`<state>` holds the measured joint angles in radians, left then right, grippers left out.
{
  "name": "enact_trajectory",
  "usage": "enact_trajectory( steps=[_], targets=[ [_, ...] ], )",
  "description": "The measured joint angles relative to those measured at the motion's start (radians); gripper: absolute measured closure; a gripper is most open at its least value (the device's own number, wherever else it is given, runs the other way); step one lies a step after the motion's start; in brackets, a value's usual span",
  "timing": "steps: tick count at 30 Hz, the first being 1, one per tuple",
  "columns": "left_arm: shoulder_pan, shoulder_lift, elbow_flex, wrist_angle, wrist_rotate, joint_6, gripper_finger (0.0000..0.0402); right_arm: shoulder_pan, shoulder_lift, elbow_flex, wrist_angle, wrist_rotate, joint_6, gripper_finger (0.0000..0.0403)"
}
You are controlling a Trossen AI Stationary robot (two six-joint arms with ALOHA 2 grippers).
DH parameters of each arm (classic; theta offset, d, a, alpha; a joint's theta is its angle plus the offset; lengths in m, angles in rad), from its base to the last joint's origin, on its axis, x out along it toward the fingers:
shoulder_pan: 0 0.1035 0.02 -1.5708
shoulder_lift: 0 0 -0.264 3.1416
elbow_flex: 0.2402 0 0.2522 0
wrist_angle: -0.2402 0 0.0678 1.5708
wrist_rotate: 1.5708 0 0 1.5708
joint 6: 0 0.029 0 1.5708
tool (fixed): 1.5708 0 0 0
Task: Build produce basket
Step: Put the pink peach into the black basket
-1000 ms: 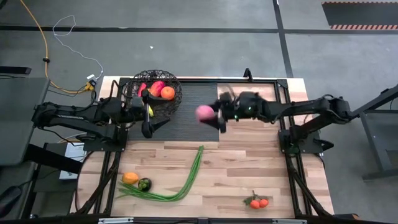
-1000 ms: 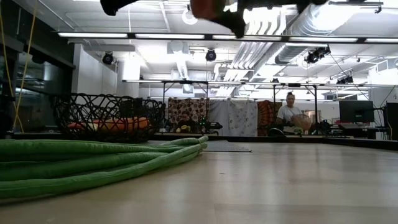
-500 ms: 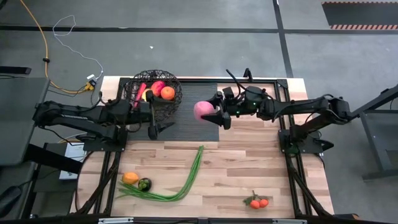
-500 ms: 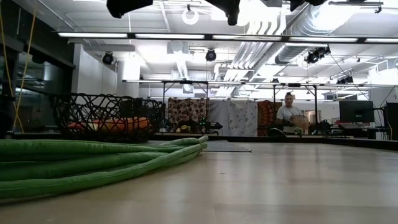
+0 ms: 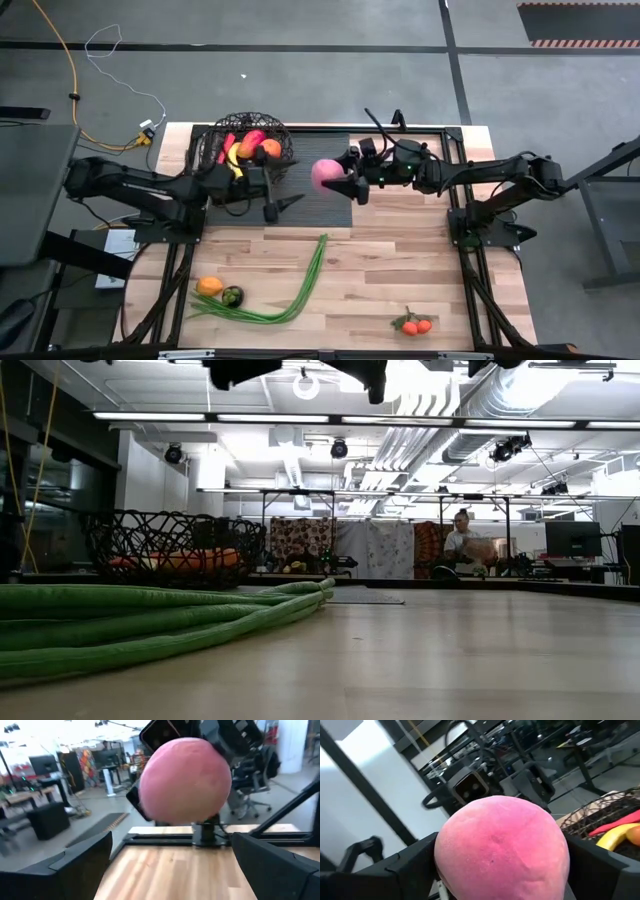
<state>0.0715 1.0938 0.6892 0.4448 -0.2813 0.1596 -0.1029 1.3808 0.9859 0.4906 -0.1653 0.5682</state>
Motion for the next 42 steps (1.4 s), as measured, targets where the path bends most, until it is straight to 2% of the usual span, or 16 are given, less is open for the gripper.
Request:
enact_trajectory(
  steps=[9, 16, 28, 37, 42],
  targets=[
    [0.0, 0.194, 0.179, 0.025, -0.005, 0.187, 0.0005, 0.036, 0.0, 0.0, 0.001, 0.134, -0.011, 0.0054],
    [0.0, 0.286, 0.279, 0.028, -0.018, 0.219, 0.0005, 0.058, 0.007, 0.001, 0.003, 0.14, 0.0, 0.0054],
    [-0.001, 0.316, 0.312, 0.024, -0.019, 0.219, 0.001, 0.067, 0.019, 0.001, 0.026, 0.164, 0.01, 0.0054],
    [-0.001, 0.316, 0.312, 0.023, -0.018, 0.22, 0.0077, 0.066, 0.019, 0.001, 0.025, 0.163, 0.01, 0.0051],
    [-0.001, 0.316, 0.312, 0.023, -0.018, 0.22, 0.0084, 0.066, 0.019, 0.001, 0.024, 0.162, 0.011, 0.0035]
  ],
)
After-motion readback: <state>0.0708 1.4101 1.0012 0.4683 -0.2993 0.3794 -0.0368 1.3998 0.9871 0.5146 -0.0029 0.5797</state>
